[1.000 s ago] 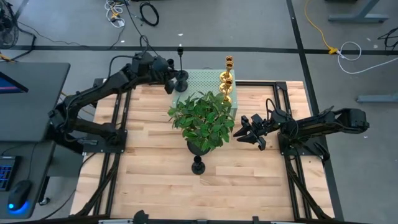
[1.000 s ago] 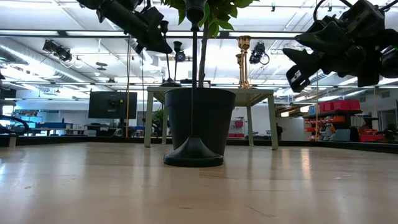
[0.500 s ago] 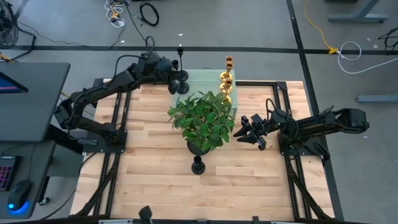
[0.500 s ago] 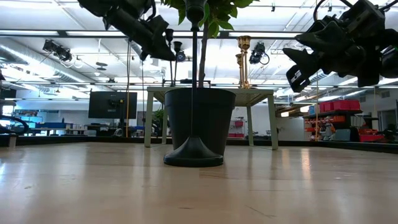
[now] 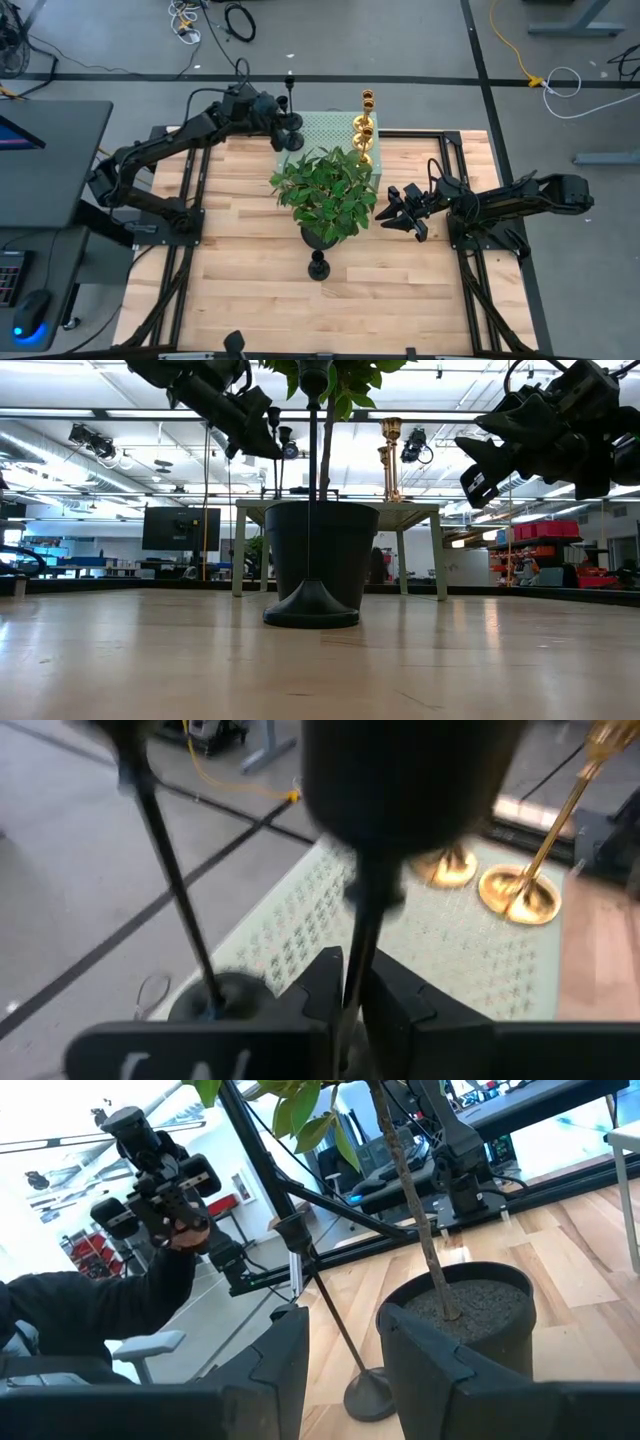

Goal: Pick & Place candle stick holders
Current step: Put the left black candle holder on the shelf aligned with the other black candle holder, then put the black candle holder on the shelf aligned with the other black candle holders

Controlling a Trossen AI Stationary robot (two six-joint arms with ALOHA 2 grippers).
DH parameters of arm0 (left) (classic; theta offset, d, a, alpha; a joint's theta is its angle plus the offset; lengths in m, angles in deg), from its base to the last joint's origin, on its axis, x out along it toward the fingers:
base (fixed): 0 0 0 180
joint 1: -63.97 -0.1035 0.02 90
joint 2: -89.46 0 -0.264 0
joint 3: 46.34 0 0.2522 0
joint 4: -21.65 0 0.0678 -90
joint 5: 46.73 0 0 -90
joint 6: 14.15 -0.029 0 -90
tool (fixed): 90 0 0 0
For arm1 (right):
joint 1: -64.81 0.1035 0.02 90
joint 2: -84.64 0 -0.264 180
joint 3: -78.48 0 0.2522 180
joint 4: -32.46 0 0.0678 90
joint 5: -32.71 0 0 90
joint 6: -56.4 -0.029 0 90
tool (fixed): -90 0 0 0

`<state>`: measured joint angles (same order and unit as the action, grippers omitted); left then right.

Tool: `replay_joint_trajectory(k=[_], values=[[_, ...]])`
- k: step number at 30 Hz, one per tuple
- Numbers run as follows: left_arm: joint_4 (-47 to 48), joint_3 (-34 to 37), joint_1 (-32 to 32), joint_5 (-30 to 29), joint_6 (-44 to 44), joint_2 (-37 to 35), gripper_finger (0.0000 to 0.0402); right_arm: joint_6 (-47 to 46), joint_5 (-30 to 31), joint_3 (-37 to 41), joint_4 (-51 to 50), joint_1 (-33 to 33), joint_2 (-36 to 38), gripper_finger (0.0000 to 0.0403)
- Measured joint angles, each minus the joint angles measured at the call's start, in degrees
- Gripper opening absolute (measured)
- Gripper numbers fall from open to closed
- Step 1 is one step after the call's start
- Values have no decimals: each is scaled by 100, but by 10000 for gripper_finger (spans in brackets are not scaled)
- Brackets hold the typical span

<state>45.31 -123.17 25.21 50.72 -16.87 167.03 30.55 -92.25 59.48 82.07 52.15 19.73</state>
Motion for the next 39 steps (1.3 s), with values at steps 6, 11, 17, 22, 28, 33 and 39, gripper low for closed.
replay_joint_trajectory(k=[6,11,17,22,28,33,39], values=[[-1,22,-2,-32,10,14,71,6,0,0,0,0,0,125],[-9,22,-2,-25,28,13,75,17,0,0,-2,0,0,125],[-12,21,9,-12,13,13,85,15,0,1,-4,0,0,125],[-16,17,9,-12,7,11,121,33,0,0,-4,0,0,125],[-14,17,9,37,5,11,166,42,0,0,-9,0,0,125],[127,13,9,51,-14,6,178,43,0,0,-17,0,0,125],[377,11,9,36,-104,-37,179,43,0,0,-32,0,0,125]])
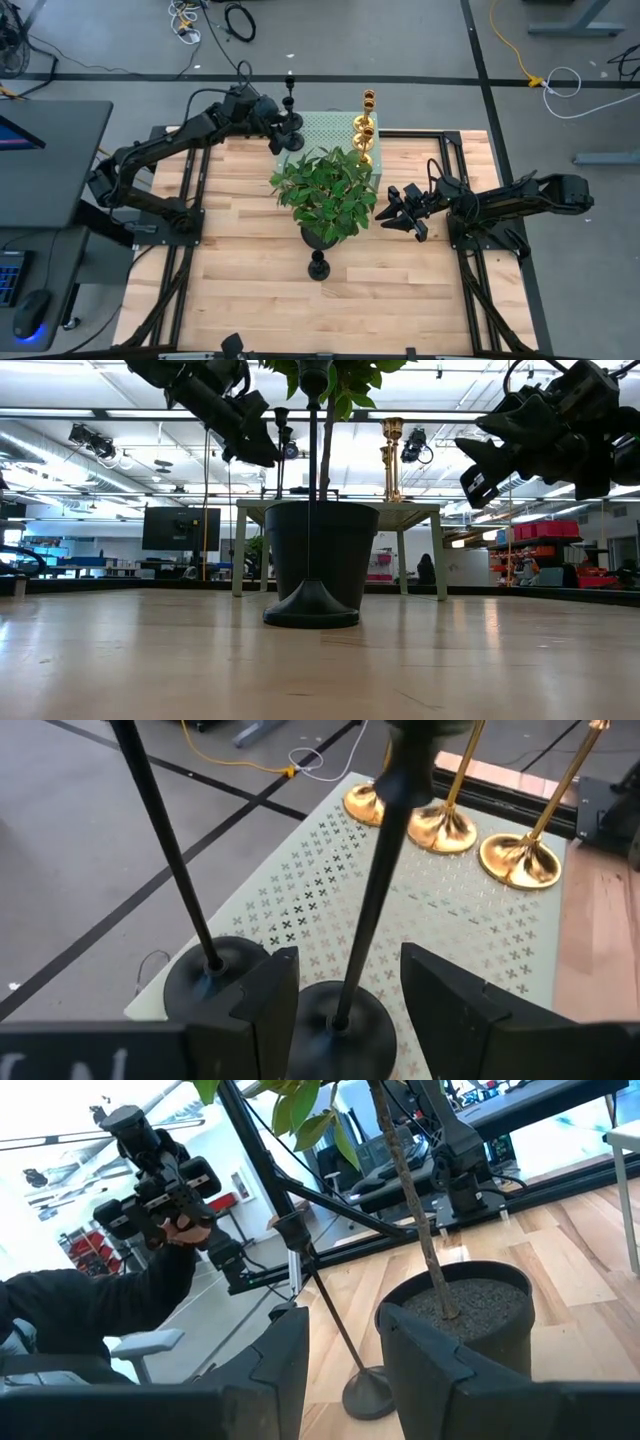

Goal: Pick & Place candle stick holders
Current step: Put the black candle holder on the shelf aligned with the other black candle holders

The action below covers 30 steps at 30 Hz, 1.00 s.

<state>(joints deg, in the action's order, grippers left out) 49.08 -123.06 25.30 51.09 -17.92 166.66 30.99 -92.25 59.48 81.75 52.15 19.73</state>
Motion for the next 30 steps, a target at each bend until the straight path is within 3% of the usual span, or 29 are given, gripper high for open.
replay_joint_trajectory(k=[10,15,22,26,30], values=[[332,-2,0,-27,-208,-3,179,46,2,0,-35,0,0,125],[615,-2,2,-463,-394,-175,179,91,2,0,-74,0,2,125],[1791,-2,22,-774,5,-863,179,80,7,0,-145,0,2,125],[2599,35,281,-784,543,-1230,179,42,7,0,-145,0,2,125],[2851,428,971,-765,1021,-1645,179,41,4,0,-182,0,2,125]])
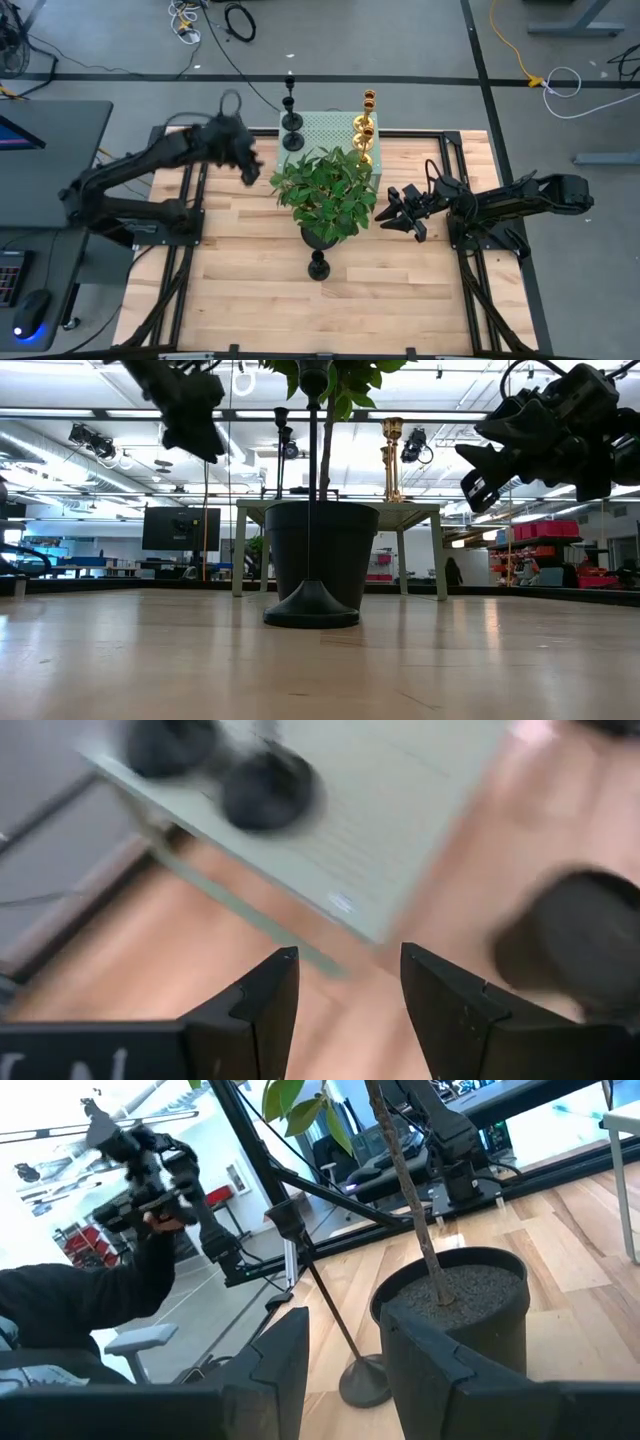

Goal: Pick & Place candle stick holders
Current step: Put the black candle holder on the shelf aligned with the other black candle holders

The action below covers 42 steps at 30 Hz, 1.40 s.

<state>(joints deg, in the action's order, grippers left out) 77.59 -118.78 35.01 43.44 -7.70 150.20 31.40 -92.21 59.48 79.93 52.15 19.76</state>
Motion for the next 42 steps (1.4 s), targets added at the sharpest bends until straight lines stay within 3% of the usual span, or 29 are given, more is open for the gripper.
replay_joint_trajectory(k=[6,10,20,30,42], values=[[-395,982,1562,-70,910,-721,179,-152,-3,0,-95,0,0,125],[-1104,1552,2700,-502,1360,-1059,179,-129,-2,0,-90,0,0,125],[-2790,2371,4845,-1400,1356,-1124,179,-103,-4,0,-105,0,0,125],[-4538,3012,6072,-2526,1166,-825,179,2,-4,0,-141,0,0,125],[-6919,3428,6486,-3257,759,964,179,30,-3,2,-185,1,0,125]])
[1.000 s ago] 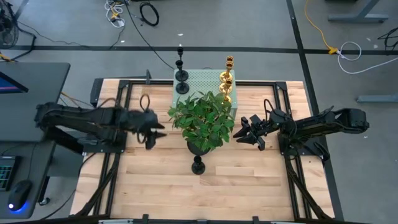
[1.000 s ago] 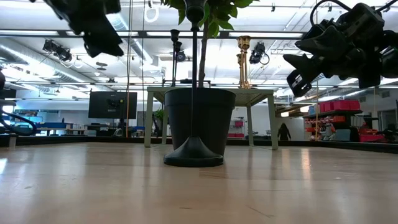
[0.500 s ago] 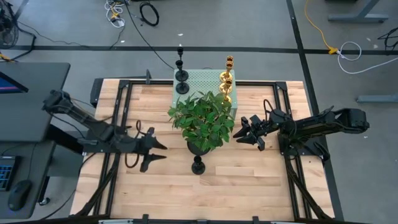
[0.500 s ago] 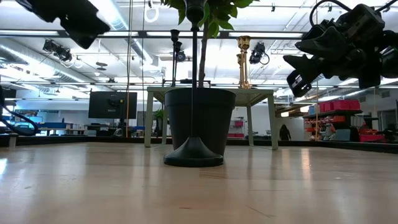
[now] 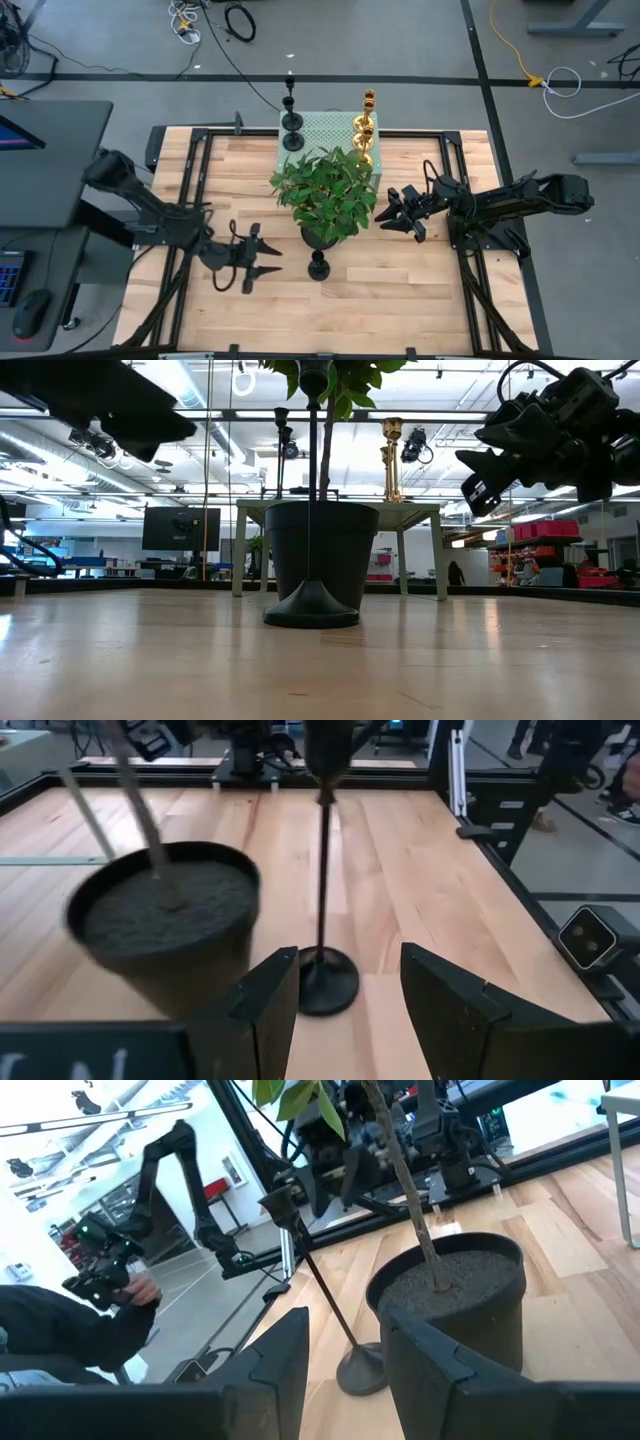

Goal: Pick & Place candle stick holders
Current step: Put the black candle holder on the shelf aligned with the other black candle holders

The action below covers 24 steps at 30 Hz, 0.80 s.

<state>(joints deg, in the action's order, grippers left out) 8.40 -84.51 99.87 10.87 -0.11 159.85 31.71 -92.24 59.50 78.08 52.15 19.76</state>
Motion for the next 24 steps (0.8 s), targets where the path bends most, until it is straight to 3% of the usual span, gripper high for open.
replay_joint_trajectory(k=[14,24], values=[[-2840,-3,-99,-384,-427,2179,179,16,1,1,3,0,0,125],[-4060,-271,-343,-385,-562,3384,179,142,2,1,1,0,0,125]])
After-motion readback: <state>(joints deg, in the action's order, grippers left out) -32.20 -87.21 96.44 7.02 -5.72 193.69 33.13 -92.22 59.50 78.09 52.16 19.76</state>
